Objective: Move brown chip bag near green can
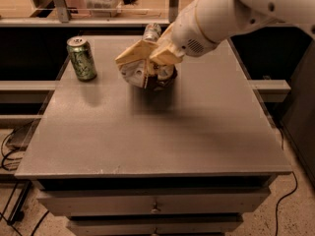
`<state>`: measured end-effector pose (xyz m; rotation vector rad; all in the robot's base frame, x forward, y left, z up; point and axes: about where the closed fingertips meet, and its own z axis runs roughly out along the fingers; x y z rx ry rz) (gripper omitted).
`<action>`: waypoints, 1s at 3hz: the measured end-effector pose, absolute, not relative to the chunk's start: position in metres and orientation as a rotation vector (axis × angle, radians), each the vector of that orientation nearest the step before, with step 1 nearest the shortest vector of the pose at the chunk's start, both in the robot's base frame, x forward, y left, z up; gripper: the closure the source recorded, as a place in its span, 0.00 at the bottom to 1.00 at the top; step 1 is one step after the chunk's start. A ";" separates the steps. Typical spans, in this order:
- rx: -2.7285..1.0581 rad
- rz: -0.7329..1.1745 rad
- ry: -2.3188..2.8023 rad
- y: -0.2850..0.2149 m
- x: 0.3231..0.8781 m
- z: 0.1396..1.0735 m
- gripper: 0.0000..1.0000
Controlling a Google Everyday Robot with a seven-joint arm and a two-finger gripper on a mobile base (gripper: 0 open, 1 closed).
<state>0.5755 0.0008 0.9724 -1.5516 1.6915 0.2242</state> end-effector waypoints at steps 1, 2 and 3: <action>-1.559 0.327 1.635 0.056 0.573 0.963 1.00; -1.569 0.359 1.612 0.097 0.576 0.946 0.82; -1.571 0.361 1.613 0.118 0.585 0.925 0.59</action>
Offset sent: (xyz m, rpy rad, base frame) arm 0.0067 0.1418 -0.0516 0.0993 0.0322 0.1130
